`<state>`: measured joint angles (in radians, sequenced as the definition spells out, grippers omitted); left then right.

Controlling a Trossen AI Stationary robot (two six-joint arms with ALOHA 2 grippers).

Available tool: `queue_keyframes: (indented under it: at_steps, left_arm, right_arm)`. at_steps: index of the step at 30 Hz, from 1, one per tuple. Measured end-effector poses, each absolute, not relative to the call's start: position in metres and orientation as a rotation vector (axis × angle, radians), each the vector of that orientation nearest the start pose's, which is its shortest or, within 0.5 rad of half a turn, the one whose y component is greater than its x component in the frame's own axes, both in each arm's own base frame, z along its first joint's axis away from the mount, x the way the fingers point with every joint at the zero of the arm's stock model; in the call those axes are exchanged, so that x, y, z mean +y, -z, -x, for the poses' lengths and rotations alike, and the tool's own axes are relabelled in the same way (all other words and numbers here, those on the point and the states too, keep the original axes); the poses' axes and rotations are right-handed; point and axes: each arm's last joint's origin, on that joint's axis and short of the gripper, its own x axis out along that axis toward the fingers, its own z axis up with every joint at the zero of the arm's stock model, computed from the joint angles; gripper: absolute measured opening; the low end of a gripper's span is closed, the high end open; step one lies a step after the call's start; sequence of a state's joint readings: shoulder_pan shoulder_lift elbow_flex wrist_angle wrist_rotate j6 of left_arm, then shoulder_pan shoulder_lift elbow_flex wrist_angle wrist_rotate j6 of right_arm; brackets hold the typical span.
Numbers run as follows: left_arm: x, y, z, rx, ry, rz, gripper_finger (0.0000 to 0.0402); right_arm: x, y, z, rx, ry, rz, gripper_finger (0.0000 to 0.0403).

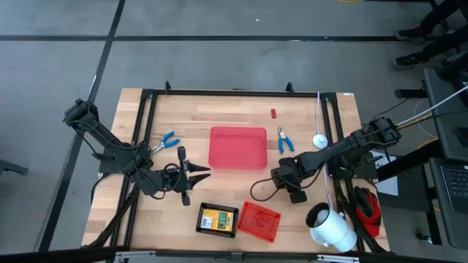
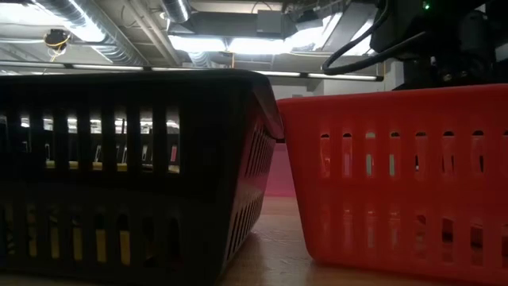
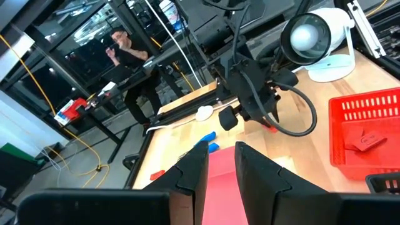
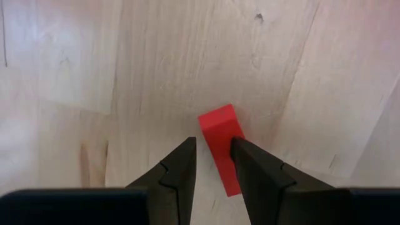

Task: Pick & Place School Supplies
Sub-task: Put the red eraser into the red bin

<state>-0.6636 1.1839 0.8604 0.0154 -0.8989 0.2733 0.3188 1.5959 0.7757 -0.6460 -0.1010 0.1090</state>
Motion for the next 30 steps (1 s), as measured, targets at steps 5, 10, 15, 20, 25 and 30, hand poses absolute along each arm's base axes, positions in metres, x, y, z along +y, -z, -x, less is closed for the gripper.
queue_keyframes:
  at_steps: [5,10,15,20,25,30]
  left_arm:
    - [-0.1383,-0.301,-0.2136,0.251,-0.203,-0.487,0.0077]
    - [-0.1383,-0.301,-0.2136,0.251,-0.203,-0.487,0.0077]
    - [-0.1386,-0.301,-0.2137,0.25,-0.192,-0.484,0.0077]
    - [-0.1387,-0.301,-0.2138,0.248,-0.19,-0.477,0.0077]
    - [-0.1388,-0.3009,-0.2137,0.25,-0.189,-0.479,0.0077]
    - [-0.1387,-0.3008,-0.2137,0.25,-0.189,-0.48,0.0077]
  right_arm:
    - [0.0785,-0.133,-0.2347,1.48,-0.267,0.086,0.0114]
    - [0.0775,-0.1327,-0.2346,1.477,-0.269,0.128,0.0114]
    - [0.0753,-0.1324,-0.2353,1.467,-0.24,0.169,0.0114]
    - [0.0715,-0.1306,-0.2355,1.464,-0.162,0.233,0.0132]
    - [0.0712,-0.1306,-0.2354,1.466,-0.154,0.227,0.0165]
    - [0.0714,-0.1307,-0.2357,1.461,-0.146,0.225,0.0166]
